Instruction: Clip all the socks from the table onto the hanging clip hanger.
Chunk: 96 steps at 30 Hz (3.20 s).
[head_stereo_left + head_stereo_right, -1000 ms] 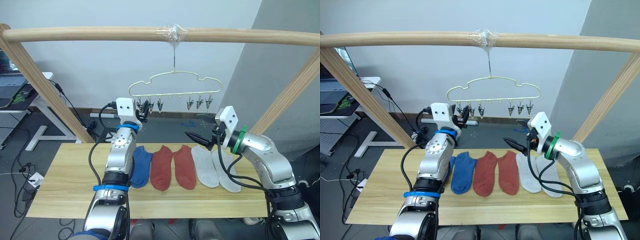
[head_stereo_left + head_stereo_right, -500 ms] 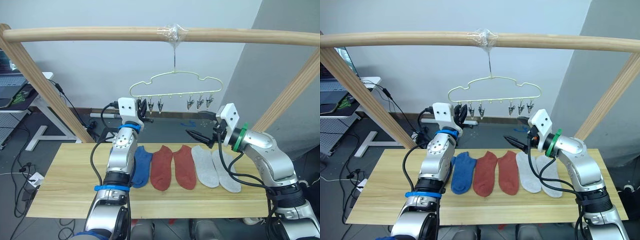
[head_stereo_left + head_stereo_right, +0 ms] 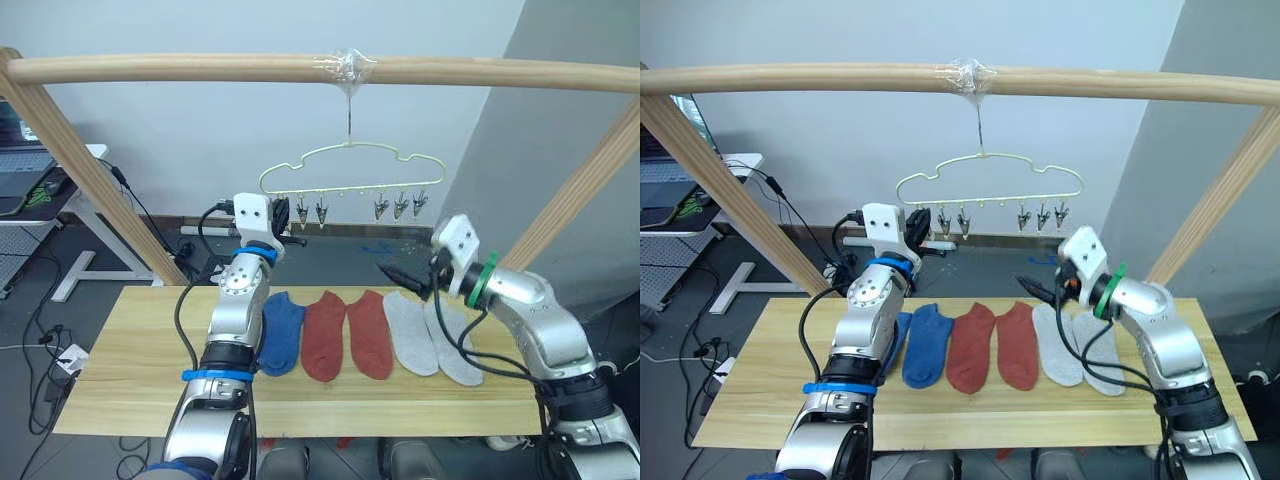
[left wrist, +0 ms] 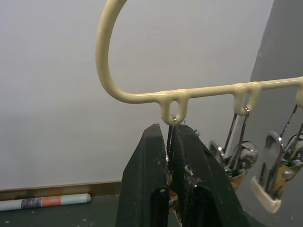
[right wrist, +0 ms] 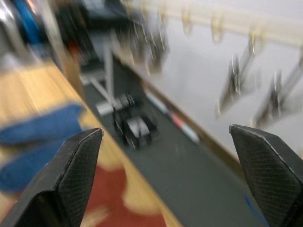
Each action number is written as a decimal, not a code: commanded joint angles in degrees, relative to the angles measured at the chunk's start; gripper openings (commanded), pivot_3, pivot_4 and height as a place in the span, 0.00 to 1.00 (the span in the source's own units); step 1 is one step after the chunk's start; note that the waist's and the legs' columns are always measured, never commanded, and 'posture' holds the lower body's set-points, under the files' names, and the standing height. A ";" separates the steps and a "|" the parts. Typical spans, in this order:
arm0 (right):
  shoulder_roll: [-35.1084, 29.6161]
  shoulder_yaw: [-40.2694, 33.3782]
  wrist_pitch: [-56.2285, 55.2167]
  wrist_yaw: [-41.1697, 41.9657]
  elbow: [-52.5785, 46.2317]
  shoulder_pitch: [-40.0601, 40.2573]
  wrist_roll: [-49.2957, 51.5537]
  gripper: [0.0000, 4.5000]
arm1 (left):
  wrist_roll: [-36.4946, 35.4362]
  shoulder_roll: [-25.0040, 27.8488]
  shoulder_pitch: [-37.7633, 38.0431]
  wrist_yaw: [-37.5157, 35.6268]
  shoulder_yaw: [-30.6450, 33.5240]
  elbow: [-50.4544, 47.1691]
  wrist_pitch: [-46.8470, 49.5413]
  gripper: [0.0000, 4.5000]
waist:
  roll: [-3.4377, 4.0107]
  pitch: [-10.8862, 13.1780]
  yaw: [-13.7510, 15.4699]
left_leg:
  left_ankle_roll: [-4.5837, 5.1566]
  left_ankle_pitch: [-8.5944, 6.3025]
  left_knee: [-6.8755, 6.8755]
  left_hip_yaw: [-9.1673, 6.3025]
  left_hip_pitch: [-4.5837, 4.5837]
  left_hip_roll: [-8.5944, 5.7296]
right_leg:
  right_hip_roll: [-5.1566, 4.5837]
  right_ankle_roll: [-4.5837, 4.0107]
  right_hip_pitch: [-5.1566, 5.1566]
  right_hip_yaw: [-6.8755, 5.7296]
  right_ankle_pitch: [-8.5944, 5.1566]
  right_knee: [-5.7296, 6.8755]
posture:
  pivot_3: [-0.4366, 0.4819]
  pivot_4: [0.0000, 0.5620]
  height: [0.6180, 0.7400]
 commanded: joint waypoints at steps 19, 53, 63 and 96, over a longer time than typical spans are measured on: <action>3.18 -1.06 -7.49 -4.80 39.79 -5.55 -9.36 1.00 | -2.45 4.24 5.05 -1.62 2.48 -11.91 8.60 0.00 | 0.16 0.33 -1.51 | 0.13 0.04 0.02 0.05 0.17 -0.01 | 0.02 -0.02 0.06 0.11 0.09 0.13 | 0.55 0.31 1.00; 11.93 9.44 4.96 2.80 -1.77 -3.74 -8.38 0.01 | -44.70 6.65 5.69 -5.72 19.41 -22.89 49.69 0.00 | 0.10 1.50 -1.78 | 0.12 0.04 0.01 -0.06 0.17 0.04 | 0.03 0.26 0.11 0.02 -0.08 0.11 | 0.56 0.31 1.00; 19.73 13.82 10.11 0.39 -2.25 -8.15 -7.97 0.01 | -50.28 6.73 6.07 -1.70 20.09 -24.69 51.66 0.00 | -0.01 1.56 -1.17 | -0.15 0.18 0.01 -0.06 -0.03 0.02 | -0.01 0.05 -0.16 0.00 0.04 0.13 | 0.58 0.29 1.00; 21.96 14.10 15.62 -1.08 -4.94 -11.91 -3.41 0.01 | -52.54 8.34 6.86 -1.45 18.46 -26.04 50.48 0.00 | -0.02 1.56 -1.12 | -0.17 0.19 -0.04 -0.02 -0.22 0.02 | -0.02 -0.03 -0.40 0.02 0.08 0.14 | 0.59 0.30 1.00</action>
